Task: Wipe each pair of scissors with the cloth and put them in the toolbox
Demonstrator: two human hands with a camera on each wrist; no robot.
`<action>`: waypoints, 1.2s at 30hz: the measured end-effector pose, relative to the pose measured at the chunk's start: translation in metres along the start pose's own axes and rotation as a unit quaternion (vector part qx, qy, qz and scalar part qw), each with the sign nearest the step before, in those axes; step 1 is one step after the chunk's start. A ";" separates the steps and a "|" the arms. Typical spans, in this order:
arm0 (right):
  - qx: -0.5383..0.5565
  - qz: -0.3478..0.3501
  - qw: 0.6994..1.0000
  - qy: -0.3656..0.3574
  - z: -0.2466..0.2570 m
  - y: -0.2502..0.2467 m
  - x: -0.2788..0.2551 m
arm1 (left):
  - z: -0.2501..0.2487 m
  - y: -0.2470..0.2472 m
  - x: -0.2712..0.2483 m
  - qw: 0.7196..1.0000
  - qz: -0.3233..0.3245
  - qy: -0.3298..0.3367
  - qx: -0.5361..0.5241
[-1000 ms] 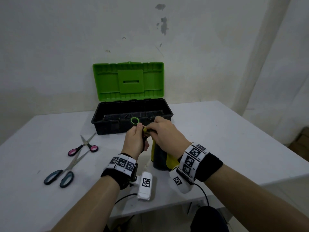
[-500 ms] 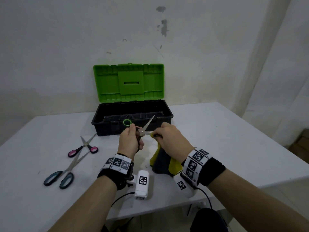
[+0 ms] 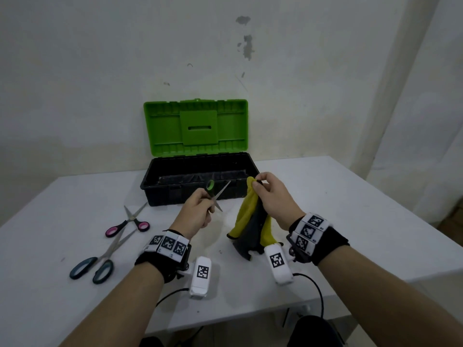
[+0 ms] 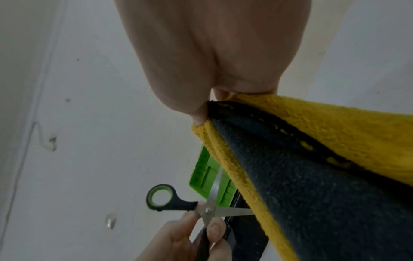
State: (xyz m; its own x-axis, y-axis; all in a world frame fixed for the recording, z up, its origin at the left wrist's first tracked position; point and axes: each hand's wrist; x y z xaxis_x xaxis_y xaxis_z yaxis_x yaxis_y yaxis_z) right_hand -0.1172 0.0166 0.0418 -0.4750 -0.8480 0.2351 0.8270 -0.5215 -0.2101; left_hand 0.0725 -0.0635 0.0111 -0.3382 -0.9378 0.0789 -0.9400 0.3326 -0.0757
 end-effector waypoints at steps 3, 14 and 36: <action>0.032 0.012 0.996 0.078 -0.004 0.001 0.003 | 0.004 -0.001 -0.001 1.000 -0.004 0.000 0.007; -0.054 0.083 0.995 -0.011 -0.002 -0.001 0.000 | 0.019 -0.004 0.004 0.981 0.000 0.069 0.182; -0.250 0.023 0.930 -0.267 -0.005 0.018 -0.011 | 0.002 0.012 -0.007 0.998 0.024 0.043 0.041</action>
State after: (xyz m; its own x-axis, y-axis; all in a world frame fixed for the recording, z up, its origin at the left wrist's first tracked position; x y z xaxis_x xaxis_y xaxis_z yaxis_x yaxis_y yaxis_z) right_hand -0.0982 0.0158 0.0307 -0.1148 -0.7720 0.6252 0.5351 -0.5783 -0.6159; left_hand 0.0633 -0.0533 0.0075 -0.3894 -0.9076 0.1571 -0.9167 0.3653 -0.1620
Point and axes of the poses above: each hand's wrist, its own x-axis towards the middle knuckle, its own y-axis out of the palm, z = x × y, and after that the axes turned 6 degrees about -z, right-handed
